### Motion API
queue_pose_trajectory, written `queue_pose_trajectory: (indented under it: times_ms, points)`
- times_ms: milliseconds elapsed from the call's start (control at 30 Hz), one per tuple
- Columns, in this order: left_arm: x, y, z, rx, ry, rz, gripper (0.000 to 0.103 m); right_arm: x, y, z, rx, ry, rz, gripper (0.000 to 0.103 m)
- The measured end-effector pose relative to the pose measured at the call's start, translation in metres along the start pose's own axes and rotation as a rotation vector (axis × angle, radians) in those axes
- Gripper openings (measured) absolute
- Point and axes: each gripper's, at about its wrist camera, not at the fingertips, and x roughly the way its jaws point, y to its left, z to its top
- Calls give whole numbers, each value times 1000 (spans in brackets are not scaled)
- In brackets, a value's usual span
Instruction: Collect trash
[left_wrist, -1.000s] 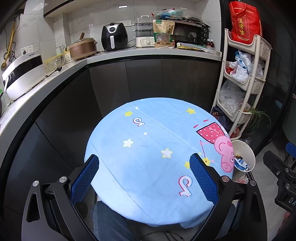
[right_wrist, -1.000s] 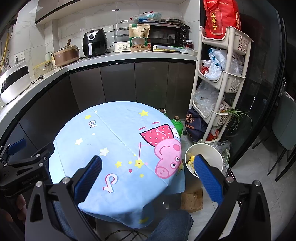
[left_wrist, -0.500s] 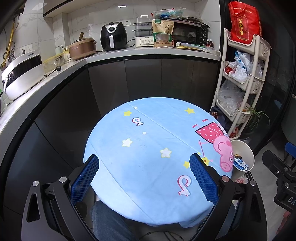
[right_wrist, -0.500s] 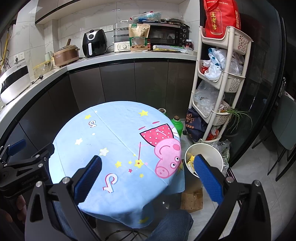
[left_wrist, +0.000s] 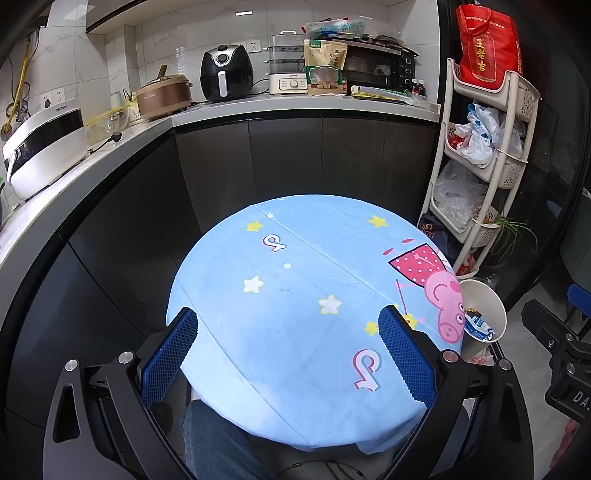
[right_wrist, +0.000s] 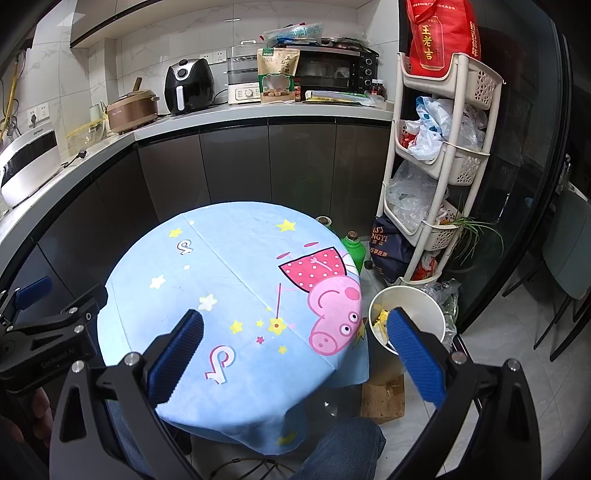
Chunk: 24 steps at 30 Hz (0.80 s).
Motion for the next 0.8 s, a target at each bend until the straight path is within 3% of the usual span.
queue_pose_trajectory:
  times_ms: [800]
  points:
    - [-1,-2,0,-5,0,0,95,0,0,0,0,0,-1,100]
